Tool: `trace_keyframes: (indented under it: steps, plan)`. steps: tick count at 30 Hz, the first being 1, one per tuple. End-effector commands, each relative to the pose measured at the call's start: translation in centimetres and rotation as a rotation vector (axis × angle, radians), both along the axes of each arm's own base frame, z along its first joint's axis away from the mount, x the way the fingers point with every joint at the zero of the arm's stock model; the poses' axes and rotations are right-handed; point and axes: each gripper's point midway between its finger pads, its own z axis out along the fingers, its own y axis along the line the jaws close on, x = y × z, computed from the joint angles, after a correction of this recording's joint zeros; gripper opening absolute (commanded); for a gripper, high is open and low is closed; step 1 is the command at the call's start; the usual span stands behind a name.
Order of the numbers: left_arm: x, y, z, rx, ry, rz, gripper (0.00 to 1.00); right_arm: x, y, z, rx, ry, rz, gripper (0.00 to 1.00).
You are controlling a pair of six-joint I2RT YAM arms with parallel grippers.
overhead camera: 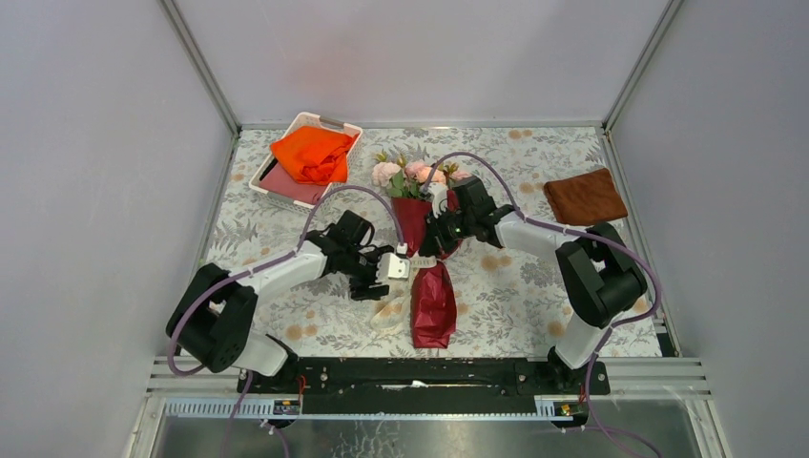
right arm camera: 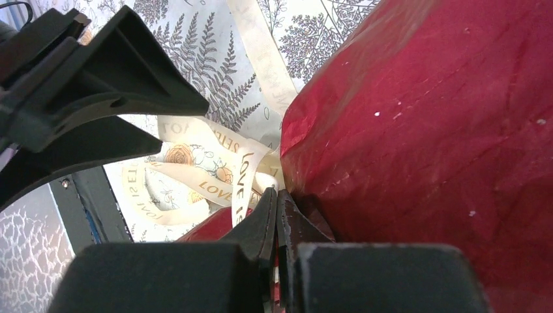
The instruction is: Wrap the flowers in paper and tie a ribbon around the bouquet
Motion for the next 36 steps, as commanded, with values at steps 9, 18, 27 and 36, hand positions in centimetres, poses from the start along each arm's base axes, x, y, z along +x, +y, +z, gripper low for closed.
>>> trace_keyframes:
  steps: [9, 18, 27, 36]
  plan:
    - [-1.2, 3.1, -3.7, 0.176, -0.019, -0.081, 0.62, 1.1, 0.1, 2.6, 0.035, -0.084, -0.028, 0.0]
    - [2.4, 3.1, -4.0, 0.206, -0.16, 0.002, 0.0, 1.5, -0.8, 4.0, 0.002, -0.114, -0.072, 0.0]
    - [7.9, 3.8, -2.4, 0.219, -0.378, 0.055, 0.0, 1.6, -6.7, 4.0, -0.227, -0.125, -0.331, 0.0]
    - [13.4, 6.1, -1.0, 0.196, -0.565, 0.062, 0.0, 0.5, -13.9, -0.8, -0.288, 0.116, -0.632, 0.0]
